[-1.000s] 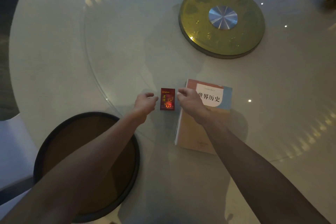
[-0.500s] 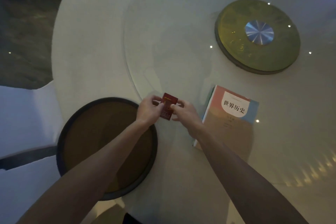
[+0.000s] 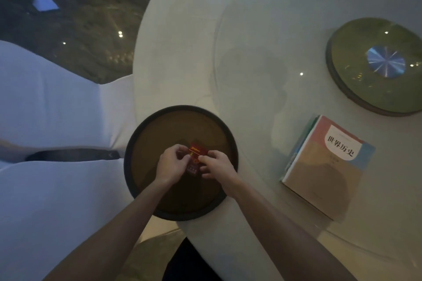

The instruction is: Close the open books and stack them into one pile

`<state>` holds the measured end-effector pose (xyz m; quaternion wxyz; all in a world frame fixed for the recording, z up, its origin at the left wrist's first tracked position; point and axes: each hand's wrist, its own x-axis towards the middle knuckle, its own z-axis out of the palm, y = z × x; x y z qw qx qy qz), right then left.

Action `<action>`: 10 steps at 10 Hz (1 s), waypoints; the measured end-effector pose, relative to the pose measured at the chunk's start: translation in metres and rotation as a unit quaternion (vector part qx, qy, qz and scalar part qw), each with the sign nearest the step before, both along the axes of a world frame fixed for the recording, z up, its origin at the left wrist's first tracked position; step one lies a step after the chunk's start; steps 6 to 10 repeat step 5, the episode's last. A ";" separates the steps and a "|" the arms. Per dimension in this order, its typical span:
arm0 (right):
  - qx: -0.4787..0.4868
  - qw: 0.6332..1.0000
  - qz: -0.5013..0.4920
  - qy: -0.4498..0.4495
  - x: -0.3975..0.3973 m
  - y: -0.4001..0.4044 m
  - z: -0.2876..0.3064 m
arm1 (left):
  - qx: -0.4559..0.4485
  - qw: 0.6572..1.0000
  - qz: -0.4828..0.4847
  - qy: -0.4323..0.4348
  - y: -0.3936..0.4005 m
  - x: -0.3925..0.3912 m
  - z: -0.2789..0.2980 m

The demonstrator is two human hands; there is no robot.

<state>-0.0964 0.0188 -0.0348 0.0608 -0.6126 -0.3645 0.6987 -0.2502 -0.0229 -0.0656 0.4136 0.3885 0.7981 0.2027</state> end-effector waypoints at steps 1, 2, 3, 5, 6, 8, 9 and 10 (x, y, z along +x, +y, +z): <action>-0.004 1.000 0.006 0.001 -0.005 -0.007 -0.005 | -0.009 1.000 0.005 -0.009 -0.010 -0.005 -0.008; 0.001 1.000 0.021 -0.002 -0.004 -0.008 -0.008 | -0.020 1.000 -0.008 -0.013 -0.014 -0.004 -0.011; 0.006 0.999 0.048 -0.005 0.002 -0.008 -0.007 | -0.032 0.999 -0.022 -0.026 -0.013 -0.002 -0.010; 0.133 0.981 0.075 -0.119 0.030 -0.005 0.004 | 0.016 0.987 -0.121 0.107 0.009 0.007 0.006; 0.133 0.981 0.075 -0.119 0.030 -0.005 0.004 | 0.016 0.987 -0.121 0.107 0.009 0.007 0.006; 0.133 0.981 0.075 -0.119 0.030 -0.005 0.004 | 0.016 0.987 -0.121 0.107 0.009 0.007 0.006; 0.133 0.981 0.075 -0.119 0.030 -0.005 0.004 | 0.016 0.987 -0.121 0.107 0.009 0.007 0.006; 0.133 0.981 0.075 -0.119 0.030 -0.005 0.004 | 0.016 0.987 -0.121 0.107 0.009 0.007 0.006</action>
